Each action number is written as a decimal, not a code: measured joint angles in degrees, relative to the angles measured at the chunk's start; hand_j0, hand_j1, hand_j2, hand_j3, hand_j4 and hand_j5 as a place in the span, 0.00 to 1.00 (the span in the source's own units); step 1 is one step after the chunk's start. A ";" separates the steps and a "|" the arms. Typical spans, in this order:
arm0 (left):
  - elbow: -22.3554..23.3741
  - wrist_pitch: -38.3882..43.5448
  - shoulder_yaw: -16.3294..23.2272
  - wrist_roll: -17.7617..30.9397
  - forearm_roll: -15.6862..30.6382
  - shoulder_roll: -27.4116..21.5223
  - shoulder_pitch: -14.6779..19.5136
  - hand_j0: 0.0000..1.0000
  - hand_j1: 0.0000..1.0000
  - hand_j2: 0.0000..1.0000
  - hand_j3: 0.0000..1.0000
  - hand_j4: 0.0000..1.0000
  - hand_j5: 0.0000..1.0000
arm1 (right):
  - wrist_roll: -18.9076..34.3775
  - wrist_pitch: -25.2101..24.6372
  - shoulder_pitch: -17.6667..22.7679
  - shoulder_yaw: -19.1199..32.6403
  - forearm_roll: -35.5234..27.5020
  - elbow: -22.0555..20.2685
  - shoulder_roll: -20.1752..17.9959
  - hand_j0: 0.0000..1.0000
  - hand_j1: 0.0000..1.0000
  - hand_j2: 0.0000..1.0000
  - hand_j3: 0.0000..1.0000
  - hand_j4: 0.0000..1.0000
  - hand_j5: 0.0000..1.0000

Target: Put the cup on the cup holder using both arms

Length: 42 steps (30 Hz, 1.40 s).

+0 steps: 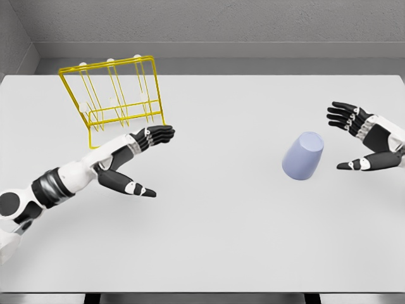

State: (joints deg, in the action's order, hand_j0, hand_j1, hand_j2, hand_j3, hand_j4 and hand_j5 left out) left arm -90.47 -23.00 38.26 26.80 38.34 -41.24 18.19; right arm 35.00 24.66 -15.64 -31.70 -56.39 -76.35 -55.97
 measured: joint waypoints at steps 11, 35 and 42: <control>6.14 6.30 -0.21 0.17 -3.54 5.08 0.70 1.00 1.00 1.00 1.00 1.00 1.00 | 0.00 -0.06 -0.09 -0.01 -0.05 7.15 2.43 1.00 1.00 1.00 1.00 1.00 1.00; 6.80 7.56 -0.70 0.02 -2.83 6.24 0.35 1.00 1.00 1.00 1.00 1.00 1.00 | 0.00 -0.02 -1.41 -1.26 7.71 12.95 11.71 1.00 1.00 1.00 1.00 1.00 1.00; 7.47 7.58 -1.10 0.04 -3.38 8.07 0.35 1.00 1.00 1.00 1.00 1.00 1.00 | 0.00 -0.02 -1.49 -2.11 8.97 13.64 12.86 1.00 1.00 1.00 1.00 1.00 1.00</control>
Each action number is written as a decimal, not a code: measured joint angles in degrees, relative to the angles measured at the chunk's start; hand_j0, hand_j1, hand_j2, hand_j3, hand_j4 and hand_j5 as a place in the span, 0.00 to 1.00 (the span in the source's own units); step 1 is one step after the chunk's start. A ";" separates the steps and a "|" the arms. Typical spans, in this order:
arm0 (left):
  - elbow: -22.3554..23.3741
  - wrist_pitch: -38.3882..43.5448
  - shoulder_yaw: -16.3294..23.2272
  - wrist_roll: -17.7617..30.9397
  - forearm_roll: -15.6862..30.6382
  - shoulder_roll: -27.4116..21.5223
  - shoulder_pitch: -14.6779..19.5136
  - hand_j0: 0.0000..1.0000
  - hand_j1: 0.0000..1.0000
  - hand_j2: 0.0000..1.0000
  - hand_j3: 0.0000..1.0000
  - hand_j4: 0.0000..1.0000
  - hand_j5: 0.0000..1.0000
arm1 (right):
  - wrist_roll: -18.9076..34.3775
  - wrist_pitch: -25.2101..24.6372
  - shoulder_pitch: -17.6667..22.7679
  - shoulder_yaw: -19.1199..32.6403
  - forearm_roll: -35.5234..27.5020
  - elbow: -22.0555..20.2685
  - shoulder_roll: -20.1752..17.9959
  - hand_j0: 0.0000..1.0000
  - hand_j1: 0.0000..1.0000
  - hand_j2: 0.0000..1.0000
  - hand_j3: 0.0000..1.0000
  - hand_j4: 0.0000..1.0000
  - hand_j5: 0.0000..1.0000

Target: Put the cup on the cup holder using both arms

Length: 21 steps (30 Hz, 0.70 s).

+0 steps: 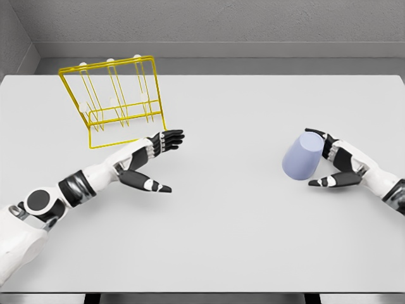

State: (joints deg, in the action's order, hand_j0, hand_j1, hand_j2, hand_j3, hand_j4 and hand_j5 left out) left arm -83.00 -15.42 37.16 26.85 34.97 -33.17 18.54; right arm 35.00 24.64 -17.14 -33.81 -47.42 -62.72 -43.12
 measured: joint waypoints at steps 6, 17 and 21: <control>0.62 -0.05 -0.20 0.04 -0.18 0.59 0.00 1.00 1.00 1.00 1.00 1.00 1.00 | 0.00 -0.01 -0.18 -0.30 0.11 0.07 0.44 1.00 1.00 1.00 1.00 1.00 1.00; 0.83 -0.44 -0.23 0.09 -0.18 0.88 -0.44 1.00 1.00 1.00 1.00 1.00 1.00 | 0.00 -0.38 -1.49 -0.62 0.10 0.42 1.25 1.00 1.00 1.00 1.00 1.00 1.00; 0.98 -0.49 -0.47 0.02 -0.22 0.89 -0.53 1.00 1.00 1.00 1.00 1.00 1.00 | 0.00 -0.50 -2.11 -1.70 0.14 0.44 1.46 0.99 0.99 0.99 0.99 0.99 0.99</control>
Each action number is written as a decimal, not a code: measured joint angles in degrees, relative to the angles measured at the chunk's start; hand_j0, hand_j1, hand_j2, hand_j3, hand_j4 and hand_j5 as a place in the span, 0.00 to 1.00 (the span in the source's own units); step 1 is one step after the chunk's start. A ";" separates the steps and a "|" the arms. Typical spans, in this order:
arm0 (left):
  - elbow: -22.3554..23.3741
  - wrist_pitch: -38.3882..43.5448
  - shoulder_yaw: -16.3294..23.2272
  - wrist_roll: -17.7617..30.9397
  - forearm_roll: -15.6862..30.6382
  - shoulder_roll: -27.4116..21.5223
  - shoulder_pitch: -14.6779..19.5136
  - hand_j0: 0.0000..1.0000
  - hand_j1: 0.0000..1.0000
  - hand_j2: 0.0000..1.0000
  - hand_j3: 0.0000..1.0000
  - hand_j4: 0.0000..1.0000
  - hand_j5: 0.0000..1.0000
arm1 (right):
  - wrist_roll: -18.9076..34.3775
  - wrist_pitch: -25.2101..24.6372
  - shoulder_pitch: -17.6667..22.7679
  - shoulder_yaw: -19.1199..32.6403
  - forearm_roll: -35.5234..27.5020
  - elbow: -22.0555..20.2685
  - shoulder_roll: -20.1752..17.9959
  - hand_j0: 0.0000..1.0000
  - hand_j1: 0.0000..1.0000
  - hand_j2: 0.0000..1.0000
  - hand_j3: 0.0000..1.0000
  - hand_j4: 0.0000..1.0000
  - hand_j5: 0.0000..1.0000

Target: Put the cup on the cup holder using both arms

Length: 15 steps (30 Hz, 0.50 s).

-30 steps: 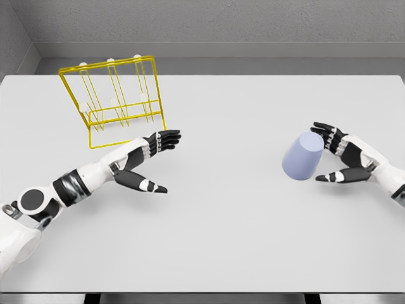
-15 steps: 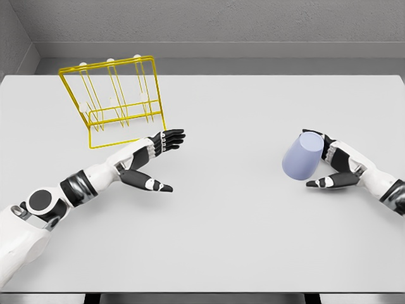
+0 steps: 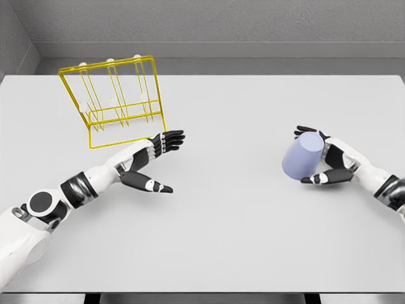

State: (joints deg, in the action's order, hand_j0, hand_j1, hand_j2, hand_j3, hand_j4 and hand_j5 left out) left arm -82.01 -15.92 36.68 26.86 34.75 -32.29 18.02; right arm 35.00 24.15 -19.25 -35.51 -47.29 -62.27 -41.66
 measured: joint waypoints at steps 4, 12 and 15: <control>0.35 0.00 -0.14 -0.04 0.00 0.27 0.00 1.00 1.00 1.00 1.00 1.00 1.00 | 0.00 -0.04 0.00 -0.30 0.00 0.01 0.16 0.88 0.88 0.88 0.88 0.88 0.88; 0.81 0.00 -0.36 -0.03 -0.01 0.59 0.00 1.00 1.00 1.00 1.00 1.00 1.00 | -0.01 -0.47 -0.53 -0.33 -0.18 0.04 0.65 0.73 0.73 0.73 0.73 0.73 0.73; 1.29 0.00 -0.48 -0.03 -0.01 0.90 0.09 1.00 1.00 1.00 1.00 1.00 1.00 | -0.02 -0.57 -0.53 -0.31 -0.27 0.01 0.71 0.73 0.73 0.73 0.73 0.73 0.73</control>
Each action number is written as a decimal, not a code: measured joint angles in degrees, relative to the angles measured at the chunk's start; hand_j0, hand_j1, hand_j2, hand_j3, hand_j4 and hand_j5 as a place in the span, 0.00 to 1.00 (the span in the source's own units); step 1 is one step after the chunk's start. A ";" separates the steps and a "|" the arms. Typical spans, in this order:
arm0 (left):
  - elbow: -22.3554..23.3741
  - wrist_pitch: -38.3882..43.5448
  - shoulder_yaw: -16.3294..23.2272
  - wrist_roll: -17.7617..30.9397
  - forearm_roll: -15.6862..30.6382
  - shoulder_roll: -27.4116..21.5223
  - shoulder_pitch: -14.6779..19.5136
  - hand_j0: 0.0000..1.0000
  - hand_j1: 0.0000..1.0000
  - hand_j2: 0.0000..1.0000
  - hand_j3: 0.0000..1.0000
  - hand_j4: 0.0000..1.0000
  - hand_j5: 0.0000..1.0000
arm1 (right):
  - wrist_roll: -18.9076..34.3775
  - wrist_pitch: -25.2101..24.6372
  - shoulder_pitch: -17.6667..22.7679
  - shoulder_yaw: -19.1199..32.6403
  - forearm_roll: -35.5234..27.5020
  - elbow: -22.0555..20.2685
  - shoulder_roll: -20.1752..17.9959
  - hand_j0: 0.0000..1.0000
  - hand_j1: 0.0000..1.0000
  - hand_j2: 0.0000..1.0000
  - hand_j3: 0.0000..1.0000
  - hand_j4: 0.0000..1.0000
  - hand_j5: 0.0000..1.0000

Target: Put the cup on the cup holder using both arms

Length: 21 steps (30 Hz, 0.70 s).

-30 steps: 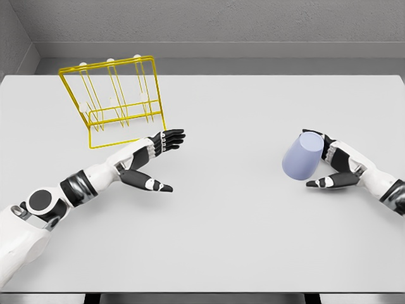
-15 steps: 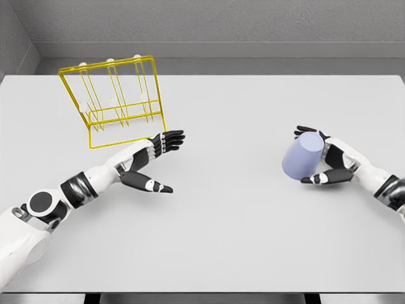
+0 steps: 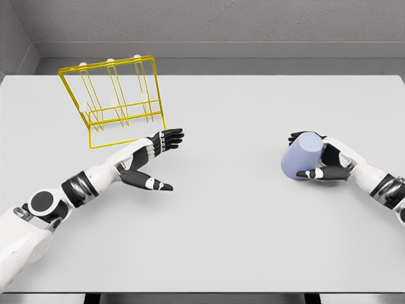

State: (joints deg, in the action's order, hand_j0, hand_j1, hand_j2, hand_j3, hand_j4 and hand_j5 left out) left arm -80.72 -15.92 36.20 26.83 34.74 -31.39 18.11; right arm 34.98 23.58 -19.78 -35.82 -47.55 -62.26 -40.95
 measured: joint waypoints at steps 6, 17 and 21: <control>0.73 0.00 -0.12 0.01 0.00 0.39 0.09 1.00 1.00 1.00 1.00 1.00 1.00 | 0.02 0.51 -0.61 0.10 0.25 -0.20 -0.06 0.73 0.73 0.73 0.73 0.73 0.73; 1.77 0.00 -0.55 0.09 0.00 0.83 0.26 1.00 1.00 1.00 1.00 1.00 1.00 | 0.01 0.86 -1.58 0.46 0.37 -2.86 0.33 0.73 0.73 0.73 0.73 0.73 0.73; 2.44 0.00 -0.98 0.13 0.01 1.55 0.26 1.00 1.00 1.00 1.00 1.00 1.00 | 0.01 0.87 -1.49 0.36 0.73 -3.84 1.89 0.74 0.74 0.74 0.74 0.74 0.74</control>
State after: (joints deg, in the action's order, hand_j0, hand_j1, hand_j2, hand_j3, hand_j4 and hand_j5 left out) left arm -78.28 -15.92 35.22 26.96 34.75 -29.84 18.37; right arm 34.99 24.45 -21.27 -35.47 -46.82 -66.10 -39.05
